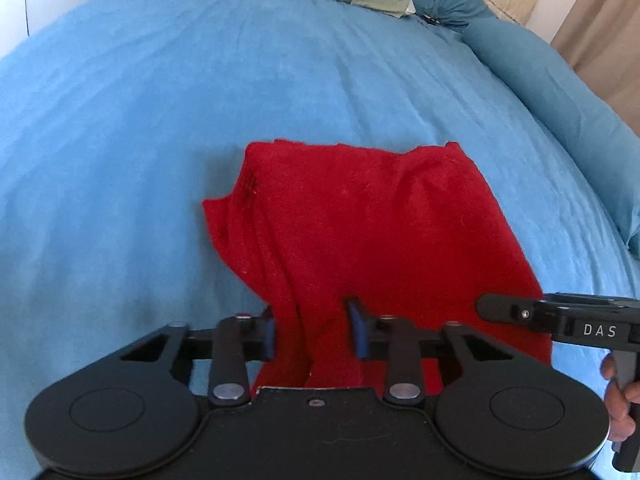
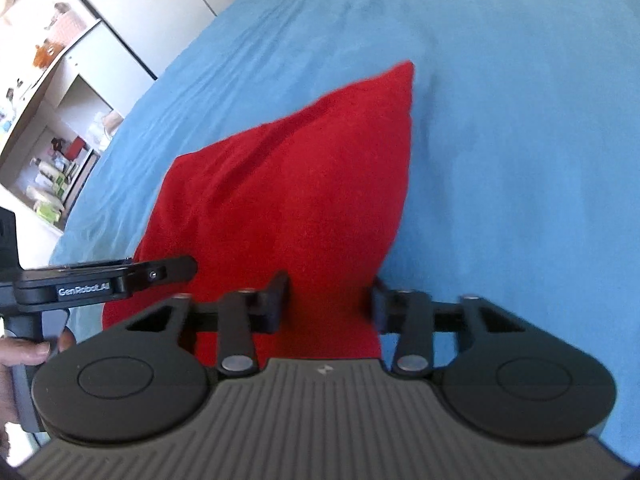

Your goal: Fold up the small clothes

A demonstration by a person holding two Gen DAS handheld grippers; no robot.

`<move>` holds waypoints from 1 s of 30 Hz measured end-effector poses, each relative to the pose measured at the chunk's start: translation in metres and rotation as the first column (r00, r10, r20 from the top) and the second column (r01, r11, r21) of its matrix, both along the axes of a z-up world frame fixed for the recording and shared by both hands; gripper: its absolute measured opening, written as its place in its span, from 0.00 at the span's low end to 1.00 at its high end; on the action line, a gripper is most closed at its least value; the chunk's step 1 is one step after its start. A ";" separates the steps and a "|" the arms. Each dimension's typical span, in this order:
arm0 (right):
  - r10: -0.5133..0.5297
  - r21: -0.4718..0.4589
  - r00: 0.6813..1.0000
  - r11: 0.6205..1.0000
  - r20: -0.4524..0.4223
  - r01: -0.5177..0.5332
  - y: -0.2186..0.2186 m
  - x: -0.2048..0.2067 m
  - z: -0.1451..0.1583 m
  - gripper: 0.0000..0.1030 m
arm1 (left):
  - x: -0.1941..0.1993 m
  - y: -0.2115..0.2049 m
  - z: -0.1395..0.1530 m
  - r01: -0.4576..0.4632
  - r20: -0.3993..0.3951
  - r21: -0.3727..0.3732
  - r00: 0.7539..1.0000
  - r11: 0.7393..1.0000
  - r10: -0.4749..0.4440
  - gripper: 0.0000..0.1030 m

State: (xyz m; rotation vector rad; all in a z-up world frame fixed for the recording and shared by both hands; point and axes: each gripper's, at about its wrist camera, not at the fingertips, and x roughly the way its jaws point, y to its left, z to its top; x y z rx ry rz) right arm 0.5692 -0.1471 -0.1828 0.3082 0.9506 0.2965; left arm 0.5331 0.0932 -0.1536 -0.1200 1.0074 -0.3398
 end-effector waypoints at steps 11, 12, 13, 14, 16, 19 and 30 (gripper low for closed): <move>0.024 0.050 0.991 0.998 0.129 -0.031 -0.025 -0.058 0.071 0.40 | -0.054 -0.038 0.067 0.044 0.106 -0.028 0.994 0.999 -0.041 0.25; 0.015 0.052 0.992 0.998 0.128 -0.021 -0.034 -0.071 0.078 0.40 | -0.065 -0.044 0.073 0.050 0.111 -0.038 0.993 0.998 -0.046 0.25; 0.007 0.057 0.992 0.998 0.125 -0.014 -0.042 -0.082 0.083 0.40 | -0.073 -0.049 0.078 0.056 0.112 -0.046 0.992 0.997 -0.051 0.25; 0.001 0.059 0.993 0.998 0.122 -0.008 -0.049 -0.093 0.086 0.40 | -0.083 -0.055 0.081 0.061 0.109 -0.055 0.993 0.997 -0.055 0.25; -0.015 0.064 0.995 0.998 0.099 0.009 -0.065 -0.116 0.093 0.40 | -0.104 -0.068 0.084 0.071 0.099 -0.069 0.993 0.995 -0.064 0.25; -0.033 0.082 0.999 0.996 0.040 0.030 -0.089 -0.151 0.091 0.40 | -0.137 -0.086 0.079 0.078 0.082 -0.062 0.994 0.995 -0.073 0.25; -0.052 0.077 0.998 0.996 0.037 0.049 -0.136 -0.223 0.001 0.46 | -0.202 -0.105 0.008 0.015 0.094 0.017 0.995 1.000 -0.017 0.30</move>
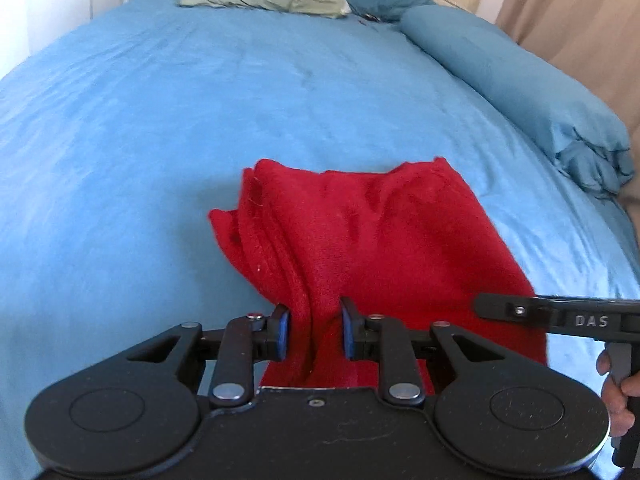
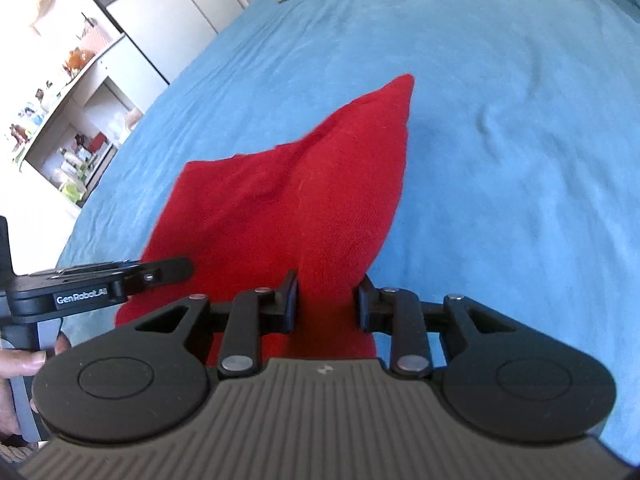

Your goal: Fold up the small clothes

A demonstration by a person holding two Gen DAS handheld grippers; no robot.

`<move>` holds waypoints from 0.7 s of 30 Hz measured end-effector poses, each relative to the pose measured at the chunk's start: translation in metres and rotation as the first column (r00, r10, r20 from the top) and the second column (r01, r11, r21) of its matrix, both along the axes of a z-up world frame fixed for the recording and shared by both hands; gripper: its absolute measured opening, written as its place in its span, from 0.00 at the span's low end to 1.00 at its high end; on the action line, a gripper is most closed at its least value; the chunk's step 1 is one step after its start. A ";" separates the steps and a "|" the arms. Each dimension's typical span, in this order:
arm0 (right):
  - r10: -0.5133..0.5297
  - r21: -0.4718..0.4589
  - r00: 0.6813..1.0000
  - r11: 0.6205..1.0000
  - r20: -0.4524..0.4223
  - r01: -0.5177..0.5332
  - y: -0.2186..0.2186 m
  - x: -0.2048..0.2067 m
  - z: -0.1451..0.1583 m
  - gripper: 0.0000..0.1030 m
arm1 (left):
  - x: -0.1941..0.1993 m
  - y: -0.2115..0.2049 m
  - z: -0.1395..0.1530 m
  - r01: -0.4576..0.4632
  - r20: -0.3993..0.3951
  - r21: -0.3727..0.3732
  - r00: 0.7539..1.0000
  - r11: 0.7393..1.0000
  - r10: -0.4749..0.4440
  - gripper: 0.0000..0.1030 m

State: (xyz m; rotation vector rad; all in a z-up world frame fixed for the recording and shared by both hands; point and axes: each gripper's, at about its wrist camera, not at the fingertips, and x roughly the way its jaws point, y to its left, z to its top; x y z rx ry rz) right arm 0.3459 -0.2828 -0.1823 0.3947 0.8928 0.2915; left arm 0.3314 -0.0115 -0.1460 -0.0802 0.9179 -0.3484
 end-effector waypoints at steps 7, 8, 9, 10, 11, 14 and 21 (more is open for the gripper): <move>0.038 0.002 0.995 0.999 0.091 -0.038 0.001 -0.005 -0.010 0.52 | -0.015 -0.003 -0.010 -0.028 0.114 0.037 0.993 0.999 0.024 0.42; 0.024 0.010 0.994 1.000 0.105 -0.025 -0.001 -0.009 -0.006 0.55 | -0.019 -0.003 -0.009 -0.043 0.123 0.041 0.992 0.998 0.038 0.52; 0.007 0.014 0.993 1.000 0.119 -0.008 -0.003 -0.014 -0.001 0.62 | -0.021 -0.002 -0.006 -0.060 0.140 0.043 0.989 0.997 0.053 0.67; -0.014 0.010 0.991 1.000 0.134 0.013 -0.006 -0.020 0.003 0.67 | -0.025 -0.001 -0.004 -0.080 0.159 0.045 0.985 0.996 0.072 0.76; -0.042 -0.006 0.988 0.999 0.151 0.043 -0.008 -0.026 0.009 0.80 | -0.027 0.001 0.001 -0.111 0.179 0.051 0.979 0.993 0.100 0.92; -0.111 -0.111 0.976 0.985 0.189 0.134 -0.006 -0.040 0.027 1.00 | -0.033 0.012 0.008 -0.177 0.207 0.083 0.966 0.981 0.157 0.98; -0.151 -0.239 0.978 0.954 0.147 0.183 0.005 -0.027 0.019 1.00 | -0.018 0.018 -0.019 -0.209 0.179 0.226 0.969 0.951 0.170 1.00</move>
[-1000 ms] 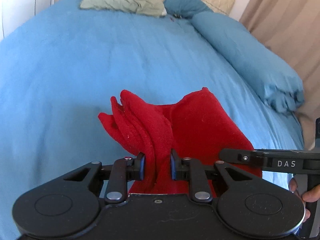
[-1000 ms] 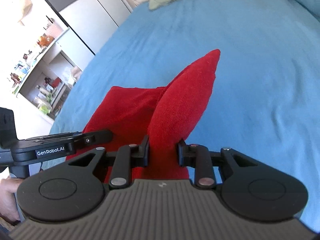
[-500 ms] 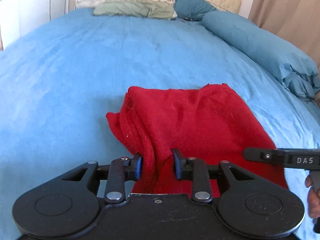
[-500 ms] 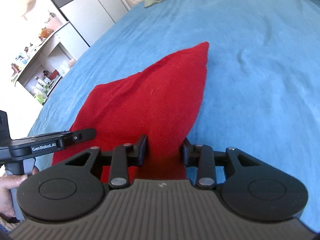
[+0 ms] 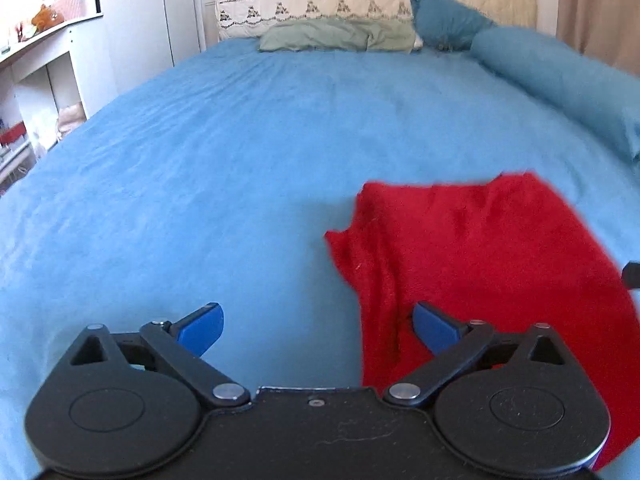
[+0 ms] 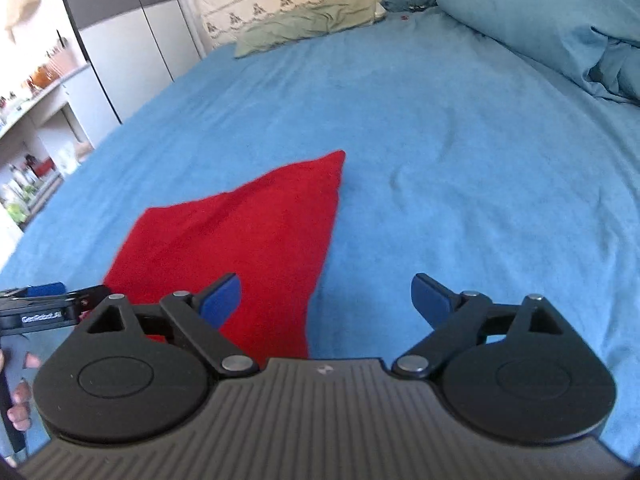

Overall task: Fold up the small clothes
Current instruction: 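Release the bundle and lift both tools away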

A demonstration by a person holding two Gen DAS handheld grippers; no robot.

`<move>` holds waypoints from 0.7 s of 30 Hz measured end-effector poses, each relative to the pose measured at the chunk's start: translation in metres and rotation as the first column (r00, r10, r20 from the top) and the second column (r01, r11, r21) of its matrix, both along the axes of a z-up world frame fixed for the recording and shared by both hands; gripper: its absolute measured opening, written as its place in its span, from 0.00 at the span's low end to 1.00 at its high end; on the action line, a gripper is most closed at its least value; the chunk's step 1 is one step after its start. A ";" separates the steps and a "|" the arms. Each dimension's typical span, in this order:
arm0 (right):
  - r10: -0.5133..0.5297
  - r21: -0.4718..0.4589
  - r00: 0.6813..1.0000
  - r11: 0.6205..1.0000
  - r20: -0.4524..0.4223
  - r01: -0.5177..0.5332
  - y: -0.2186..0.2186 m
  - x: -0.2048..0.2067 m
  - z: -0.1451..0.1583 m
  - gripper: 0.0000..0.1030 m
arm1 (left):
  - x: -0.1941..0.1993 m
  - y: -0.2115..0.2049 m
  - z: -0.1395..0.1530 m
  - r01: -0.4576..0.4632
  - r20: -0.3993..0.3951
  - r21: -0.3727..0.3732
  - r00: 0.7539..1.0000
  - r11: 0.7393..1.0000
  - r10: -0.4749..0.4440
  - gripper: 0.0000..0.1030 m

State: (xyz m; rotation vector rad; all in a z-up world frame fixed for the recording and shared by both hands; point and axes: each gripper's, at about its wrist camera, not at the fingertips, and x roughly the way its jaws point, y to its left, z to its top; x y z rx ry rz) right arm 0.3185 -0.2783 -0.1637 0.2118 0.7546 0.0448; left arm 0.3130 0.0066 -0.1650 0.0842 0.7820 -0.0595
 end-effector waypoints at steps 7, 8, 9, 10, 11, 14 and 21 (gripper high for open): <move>-0.017 -0.062 0.999 0.998 -0.044 0.015 0.003 0.006 -0.029 1.00 | 0.003 0.007 -0.006 -0.004 -0.030 -0.013 1.000 1.000 0.003 1.00; -0.012 -0.068 0.999 0.998 -0.036 0.010 0.002 0.002 -0.026 1.00 | 0.000 0.005 0.001 0.001 -0.021 0.009 1.000 1.000 -0.001 1.00; -0.007 -0.079 1.000 0.997 -0.020 0.005 0.002 -0.002 -0.018 1.00 | -0.003 0.002 0.009 0.003 -0.001 0.032 1.000 0.999 -0.003 0.99; -0.002 -0.090 1.000 0.996 -0.001 0.001 0.004 -0.008 -0.009 1.00 | -0.009 0.000 0.020 0.004 0.029 0.061 1.000 0.998 -0.006 0.99; 0.006 -0.092 1.000 0.996 0.025 -0.004 0.004 -0.015 0.003 1.00 | -0.014 -0.001 0.030 0.006 0.052 0.072 0.999 0.997 -0.010 0.99; 0.016 -0.097 0.996 0.995 0.085 -0.008 0.006 -0.042 0.047 1.00 | -0.038 0.000 0.072 0.017 0.114 0.066 0.993 0.998 -0.024 0.99; -0.042 -0.198 0.987 0.978 0.153 0.072 0.021 -0.125 0.141 1.00 | -0.123 0.004 0.170 -0.021 0.203 0.053 0.979 0.998 0.009 1.00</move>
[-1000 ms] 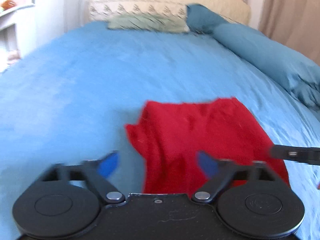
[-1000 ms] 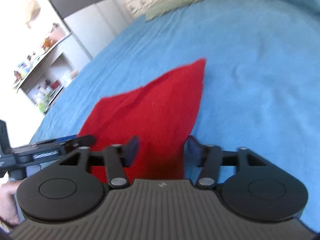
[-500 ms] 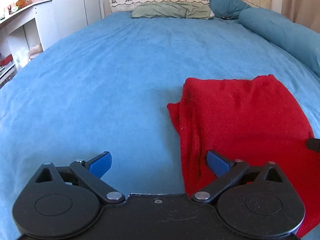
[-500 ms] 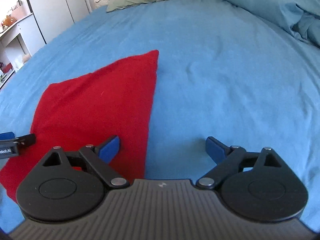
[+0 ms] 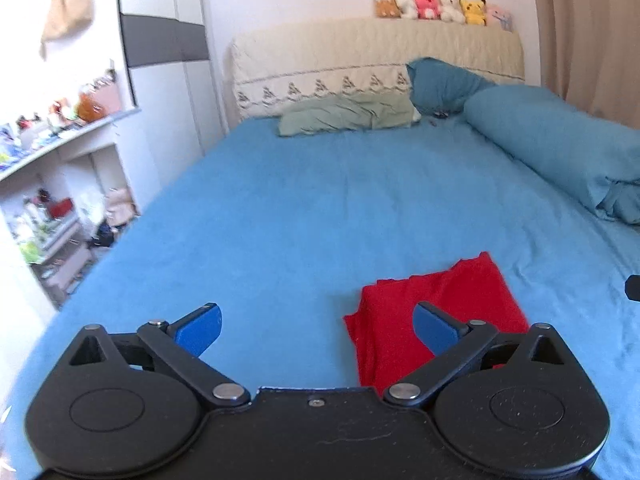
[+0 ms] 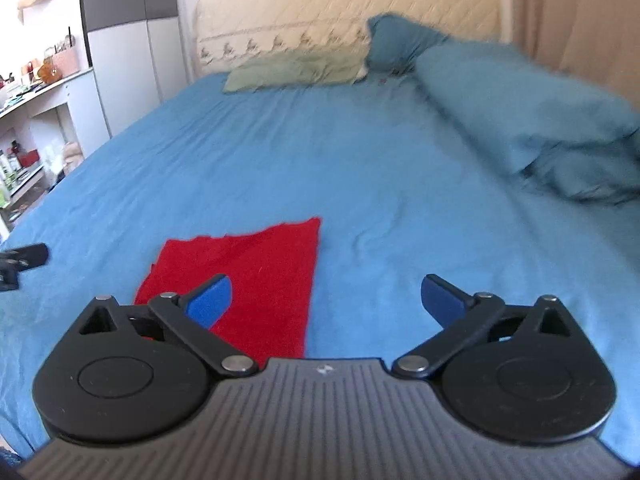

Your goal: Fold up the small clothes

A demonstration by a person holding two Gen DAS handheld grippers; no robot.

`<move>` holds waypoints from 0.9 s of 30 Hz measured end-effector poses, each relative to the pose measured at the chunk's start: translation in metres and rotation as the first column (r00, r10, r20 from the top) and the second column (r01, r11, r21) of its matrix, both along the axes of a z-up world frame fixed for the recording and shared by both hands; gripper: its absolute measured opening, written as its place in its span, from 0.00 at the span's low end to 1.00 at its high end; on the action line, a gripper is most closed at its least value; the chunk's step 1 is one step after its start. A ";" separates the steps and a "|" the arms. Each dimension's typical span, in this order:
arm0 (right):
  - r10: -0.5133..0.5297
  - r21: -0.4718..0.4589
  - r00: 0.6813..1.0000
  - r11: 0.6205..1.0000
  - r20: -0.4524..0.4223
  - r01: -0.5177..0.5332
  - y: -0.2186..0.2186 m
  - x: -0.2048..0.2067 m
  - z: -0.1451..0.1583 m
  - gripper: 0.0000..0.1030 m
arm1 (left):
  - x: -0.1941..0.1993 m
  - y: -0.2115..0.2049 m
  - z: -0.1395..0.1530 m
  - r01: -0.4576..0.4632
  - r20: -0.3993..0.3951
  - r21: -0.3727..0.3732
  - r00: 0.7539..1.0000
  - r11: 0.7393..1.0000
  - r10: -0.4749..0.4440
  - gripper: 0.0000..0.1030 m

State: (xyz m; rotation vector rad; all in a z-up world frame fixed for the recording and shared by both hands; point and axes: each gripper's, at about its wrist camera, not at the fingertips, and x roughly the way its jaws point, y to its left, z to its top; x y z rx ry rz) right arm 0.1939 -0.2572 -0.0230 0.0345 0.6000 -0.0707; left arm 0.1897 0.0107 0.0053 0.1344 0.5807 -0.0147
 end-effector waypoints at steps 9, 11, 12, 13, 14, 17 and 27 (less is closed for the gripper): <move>-0.026 0.017 0.997 0.999 -0.071 0.027 0.010 -0.101 0.038 1.00 | -0.104 0.002 0.028 -0.025 -0.020 -0.055 1.000 0.998 0.024 1.00; -0.034 0.028 0.995 0.999 -0.093 0.037 0.010 -0.119 0.036 1.00 | -0.119 -0.001 0.025 -0.014 -0.037 -0.058 0.999 0.998 0.012 1.00; -0.037 0.034 0.994 0.999 -0.107 0.041 0.010 -0.127 0.033 1.00 | -0.127 -0.003 0.022 0.003 -0.047 -0.058 0.999 0.998 -0.006 1.00; -0.037 0.038 0.992 0.998 -0.118 0.042 0.011 -0.134 0.031 1.00 | -0.132 -0.005 0.019 0.016 -0.054 -0.054 0.998 0.998 -0.019 1.00; -0.039 0.037 0.991 0.998 -0.129 0.044 0.012 -0.141 0.029 1.00 | -0.137 -0.007 0.016 0.023 -0.060 -0.046 0.998 0.999 -0.026 1.00; -0.039 0.006 0.988 0.999 -0.149 0.040 0.016 -0.159 0.021 1.00 | -0.149 -0.012 0.006 0.039 -0.084 -0.025 0.996 0.999 -0.041 1.00; -0.043 -0.021 0.982 0.999 -0.184 0.040 0.027 -0.173 0.007 1.00 | -0.160 -0.013 0.003 0.046 -0.086 -0.033 0.995 0.998 -0.049 1.00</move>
